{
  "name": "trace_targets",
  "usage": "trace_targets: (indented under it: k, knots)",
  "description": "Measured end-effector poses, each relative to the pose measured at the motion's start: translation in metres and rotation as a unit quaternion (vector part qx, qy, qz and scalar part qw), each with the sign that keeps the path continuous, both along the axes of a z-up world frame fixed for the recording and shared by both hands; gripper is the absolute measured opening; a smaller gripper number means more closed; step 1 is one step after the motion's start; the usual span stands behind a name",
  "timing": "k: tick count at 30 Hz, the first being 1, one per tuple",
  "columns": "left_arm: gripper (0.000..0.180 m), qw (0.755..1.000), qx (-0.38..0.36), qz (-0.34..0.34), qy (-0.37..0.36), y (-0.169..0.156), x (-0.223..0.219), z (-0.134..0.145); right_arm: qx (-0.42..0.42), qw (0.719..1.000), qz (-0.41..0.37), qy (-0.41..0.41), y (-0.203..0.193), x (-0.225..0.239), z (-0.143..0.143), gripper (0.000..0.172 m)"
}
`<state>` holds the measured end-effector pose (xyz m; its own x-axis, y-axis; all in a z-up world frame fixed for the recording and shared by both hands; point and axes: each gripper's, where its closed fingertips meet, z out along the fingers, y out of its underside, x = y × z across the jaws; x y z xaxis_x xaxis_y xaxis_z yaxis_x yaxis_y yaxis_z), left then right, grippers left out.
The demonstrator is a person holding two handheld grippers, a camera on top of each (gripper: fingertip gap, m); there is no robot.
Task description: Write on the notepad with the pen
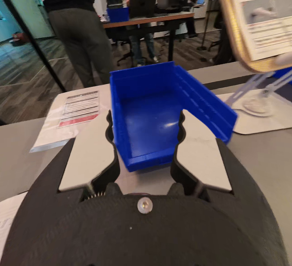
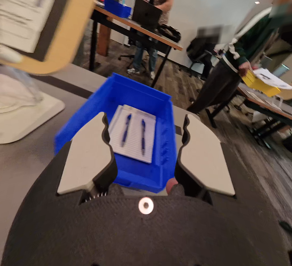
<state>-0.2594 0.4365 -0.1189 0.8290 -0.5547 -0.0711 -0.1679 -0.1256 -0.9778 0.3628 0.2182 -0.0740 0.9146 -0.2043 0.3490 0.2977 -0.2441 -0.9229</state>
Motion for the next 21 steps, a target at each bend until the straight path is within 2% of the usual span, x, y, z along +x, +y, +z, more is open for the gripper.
trace_targets:
  k: [4, 6, 9, 15, 21]
  knots:
    - [0.087, 0.998, -0.029, 0.046, -0.011, 0.031, -0.027, -0.016, -0.006, 0.996, -0.046, 0.070, -0.002, 0.074, -0.007, 0.096]
    - [0.094, 0.998, -0.048, 0.048, -0.007, 0.042, -0.029, -0.025, -0.014, 0.994, -0.062, 0.089, -0.002, 0.104, -0.015, 0.097]
    - [0.100, 0.996, -0.065, 0.054, 0.005, 0.054, -0.029, -0.038, -0.037, 0.990, -0.086, 0.105, 0.000, 0.136, -0.032, 0.107]
    - [0.100, 0.994, -0.097, 0.044, 0.024, 0.065, -0.020, -0.063, -0.098, 0.983, -0.071, 0.138, 0.023, 0.150, -0.077, 0.125]
    - [0.090, 0.991, -0.121, 0.020, 0.046, 0.068, -0.003, -0.087, -0.110, 0.981, -0.047, 0.156, 0.043, 0.144, -0.105, 0.126]
